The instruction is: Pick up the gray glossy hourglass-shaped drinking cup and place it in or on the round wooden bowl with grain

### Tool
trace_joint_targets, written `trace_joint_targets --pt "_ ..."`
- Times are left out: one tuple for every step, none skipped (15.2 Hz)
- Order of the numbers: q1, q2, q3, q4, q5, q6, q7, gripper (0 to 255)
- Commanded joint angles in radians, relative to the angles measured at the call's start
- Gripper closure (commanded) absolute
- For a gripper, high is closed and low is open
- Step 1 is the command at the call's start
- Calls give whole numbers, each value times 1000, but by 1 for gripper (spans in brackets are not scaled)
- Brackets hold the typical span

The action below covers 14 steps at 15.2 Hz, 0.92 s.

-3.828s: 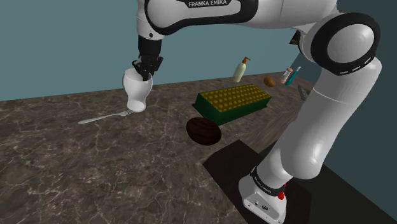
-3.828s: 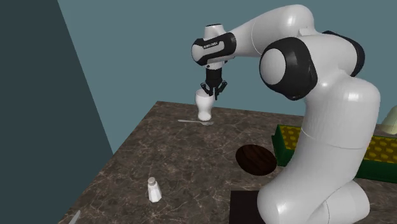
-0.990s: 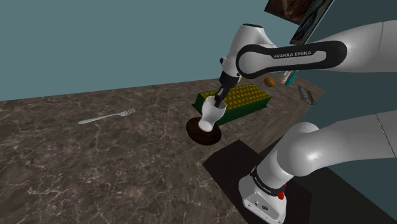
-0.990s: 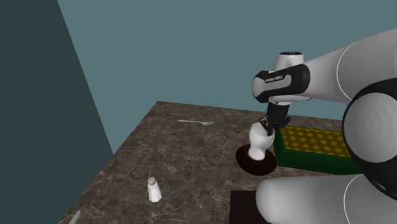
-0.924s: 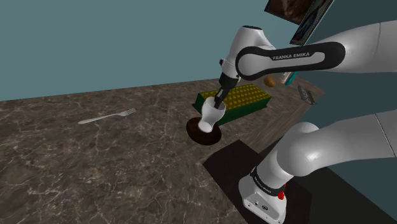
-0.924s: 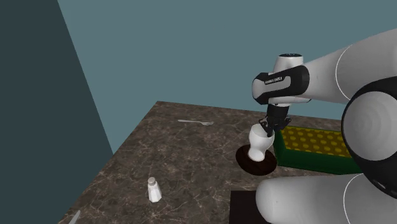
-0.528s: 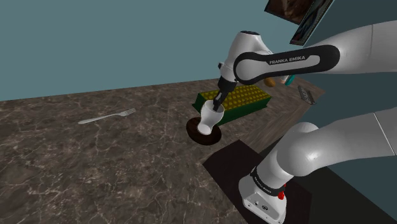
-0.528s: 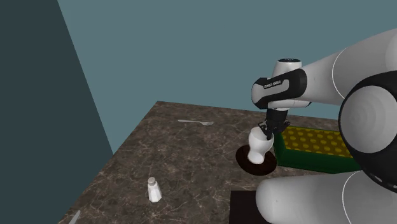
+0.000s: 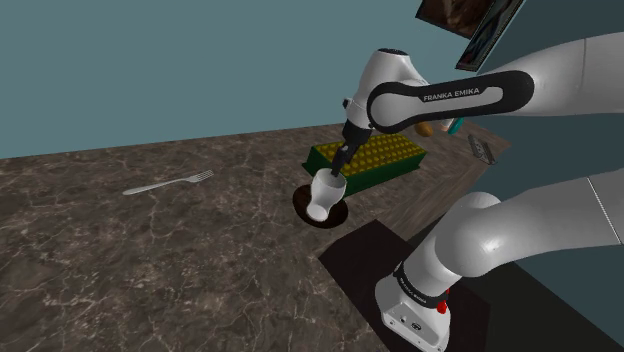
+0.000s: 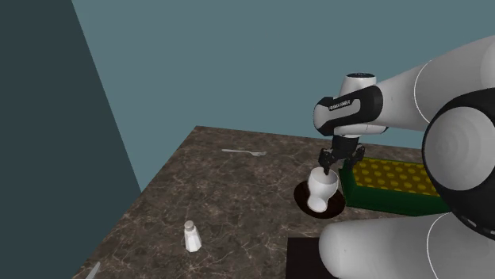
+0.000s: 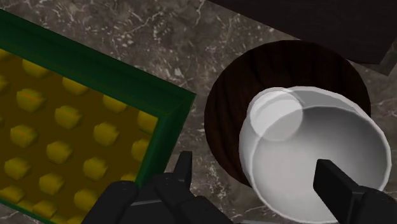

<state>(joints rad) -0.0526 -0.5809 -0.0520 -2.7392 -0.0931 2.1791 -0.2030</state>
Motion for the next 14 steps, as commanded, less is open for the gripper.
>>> trace_joint_targets --pt "0 0 0 0 0 0 0 0" --pt "0 0 0 0 0 0 0 0" --pt "2 -19 2 22 3 -41 -1 0" --pt "3 -36 4 46 6 -82 -1 0" --pt "5 -51 6 70 8 -121 -2 0" --pt "6 -61 8 91 10 -152 -3 0" --pt "6 -61 8 91 10 -152 -3 0" --pt "6 -61 8 90 10 -152 -3 0" --pt "6 -61 8 91 10 -152 -3 0" --pt "6 -61 8 91 10 -152 -3 0" --pt "6 -61 8 91 10 -152 -3 0" --pt "6 -61 8 91 10 -152 -3 0" --pt "6 -61 8 91 10 -152 -3 0" --pt "6 -61 8 91 10 -152 -3 0"
